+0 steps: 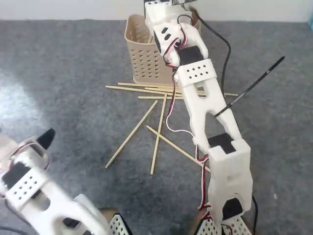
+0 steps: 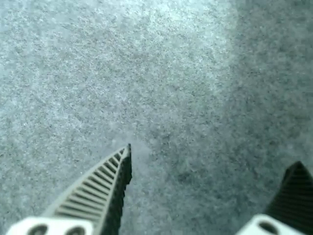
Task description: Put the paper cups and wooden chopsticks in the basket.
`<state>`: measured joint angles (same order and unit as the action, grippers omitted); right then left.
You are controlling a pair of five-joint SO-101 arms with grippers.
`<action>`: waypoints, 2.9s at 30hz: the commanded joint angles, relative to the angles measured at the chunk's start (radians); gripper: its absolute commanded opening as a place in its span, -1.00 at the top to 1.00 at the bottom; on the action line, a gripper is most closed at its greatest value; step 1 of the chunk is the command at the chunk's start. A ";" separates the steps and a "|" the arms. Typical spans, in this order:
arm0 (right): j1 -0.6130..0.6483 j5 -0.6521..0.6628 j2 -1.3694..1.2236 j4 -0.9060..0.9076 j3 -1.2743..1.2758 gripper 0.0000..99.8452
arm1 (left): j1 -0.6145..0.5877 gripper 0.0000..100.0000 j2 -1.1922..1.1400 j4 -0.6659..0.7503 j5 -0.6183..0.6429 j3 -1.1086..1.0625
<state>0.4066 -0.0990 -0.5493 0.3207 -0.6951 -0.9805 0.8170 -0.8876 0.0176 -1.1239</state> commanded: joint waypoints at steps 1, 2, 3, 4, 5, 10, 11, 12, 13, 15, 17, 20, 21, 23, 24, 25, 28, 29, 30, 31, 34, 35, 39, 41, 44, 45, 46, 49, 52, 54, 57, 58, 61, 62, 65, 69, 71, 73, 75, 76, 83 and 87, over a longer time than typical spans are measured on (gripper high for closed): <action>-0.008 -0.014 0.024 0.042 -0.051 0.58 | 0.052 0.11 0.029 0.014 -0.012 0.001; -0.008 -0.014 0.025 0.051 -0.051 0.53 | 0.061 0.11 0.029 0.014 -0.012 -0.001; -0.008 -0.014 0.028 0.059 -0.052 0.53 | 0.069 0.11 0.031 0.012 -0.012 -0.001; -0.005 -0.014 0.042 0.071 -0.052 0.55 | 0.078 0.11 0.031 0.002 -0.012 0.001; -0.002 -0.018 0.064 0.094 -0.052 0.57 | 0.089 0.11 0.029 -0.015 -0.015 0.005; 0.028 -0.023 0.254 0.372 -0.052 0.62 | 0.255 0.11 0.032 -0.100 -0.143 0.007; 0.033 -0.023 0.302 0.447 -0.052 0.62 | 0.304 0.11 0.032 -0.118 -0.172 0.010; 0.044 -0.023 0.349 0.519 -0.052 0.62 | 0.356 0.11 0.032 -0.143 -0.196 0.022; 0.050 -0.023 0.395 0.591 -0.052 0.62 | 0.404 0.11 0.032 -0.172 -0.213 0.038; 0.054 -0.025 0.490 0.739 -0.051 0.62 | 0.497 0.11 0.032 -0.232 -0.210 0.073; 0.054 -0.025 0.568 0.874 -0.051 0.62 | 0.594 0.11 0.025 -0.265 -0.212 0.101; 0.053 -0.017 0.671 1.087 -0.051 0.62 | 0.730 0.11 0.023 -0.261 -0.212 0.107; 0.053 -0.015 0.699 1.162 -0.051 0.62 | 0.772 0.11 0.023 -0.259 -0.210 0.107; 0.053 -0.015 0.745 1.303 -0.051 0.62 | 0.848 0.11 0.023 -0.255 -0.210 0.105; 0.053 -0.015 0.762 1.369 -0.046 0.62 | 0.876 0.11 0.023 -0.253 -0.210 0.105; 0.053 -0.015 0.776 1.434 -0.046 0.62 | 0.899 0.11 0.021 -0.239 -0.210 0.107; 0.035 -0.014 0.814 1.478 0.060 0.63 | 0.933 0.11 0.021 -0.193 -0.218 0.088; 0.018 -0.003 0.843 1.478 0.133 0.63 | 0.939 0.11 0.021 -0.173 -0.218 0.077; 0.010 0.025 0.869 1.475 0.215 0.63 | 0.945 0.11 0.021 -0.157 -0.219 0.067; 0.022 0.058 0.897 1.471 0.304 0.63 | 0.948 0.11 0.021 -0.138 -0.226 0.054; 0.064 0.095 1.000 1.426 0.546 0.63 | 0.948 0.11 0.021 -0.118 -0.270 0.042; 0.064 0.095 1.046 1.400 0.620 0.63 | 0.948 0.11 0.021 -0.118 -0.276 0.042; 0.068 0.098 1.237 1.228 0.961 0.80 | 0.948 0.12 0.021 -0.112 -0.282 0.042; 0.070 0.100 1.320 1.118 1.158 0.82 | 0.950 0.19 0.021 -0.098 -0.296 0.042; 0.068 0.100 1.400 0.963 1.419 0.67 | 0.950 0.35 0.014 -0.086 -0.345 0.036; 0.070 0.098 1.406 0.915 1.491 0.64 | 0.950 0.39 -0.003 -0.086 -0.353 0.042; 0.076 0.098 1.403 0.869 1.550 0.63 | 0.951 0.42 -0.026 -0.081 -0.359 0.048; 0.097 0.100 1.365 0.762 1.656 0.63 | 0.967 0.45 -0.147 -0.052 -0.359 0.085; 0.120 0.098 1.293 0.716 1.672 0.63 | 0.988 0.45 -0.311 -0.052 -0.359 0.163; 0.136 0.097 1.233 0.682 1.672 0.63 | 0.990 0.46 -0.422 -0.054 -0.358 0.226; 0.147 0.097 1.142 0.607 1.672 0.63 | 0.990 0.46 -0.562 -0.052 -0.359 0.308; 0.145 0.097 1.113 0.578 1.672 0.63 | 0.988 0.46 -0.601 -0.051 -0.359 0.334; 0.143 0.104 1.026 0.499 1.671 0.63 | 0.988 0.46 -0.707 -0.049 -0.381 0.407; 0.143 0.106 1.000 0.484 1.669 0.63 | 0.988 0.46 -0.736 -0.049 -0.396 0.430; 0.140 0.107 0.944 0.446 1.668 0.63 | 0.988 0.46 -0.816 -0.049 -0.422 0.479; 0.102 0.144 0.891 0.400 1.668 0.63 | 0.990 0.55 -0.902 -0.055 -0.457 0.533; 0.094 0.149 0.865 0.390 1.668 0.63 | 0.991 0.66 -0.918 -0.066 -0.470 0.553; 0.096 0.149 0.837 0.389 1.659 0.63 | 1.011 0.76 -0.927 -0.080 -0.471 0.562; 0.094 0.149 0.803 0.394 1.629 0.64 | 1.030 0.78 -0.928 -0.083 -0.471 0.561; 0.094 0.149 0.782 0.395 1.617 0.67 | 1.036 0.77 -0.928 -0.083 -0.471 0.559; 0.124 0.150 0.728 0.403 1.590 0.80 | 1.037 0.74 -0.930 -0.123 -0.497 0.544; 0.131 0.147 0.722 0.401 1.591 0.80 | 1.039 0.78 -0.928 -0.135 -0.519 0.518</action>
<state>0.5033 0.0345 0.1811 0.7258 0.9237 0.0568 -0.1112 -1.0058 -0.4841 -0.6053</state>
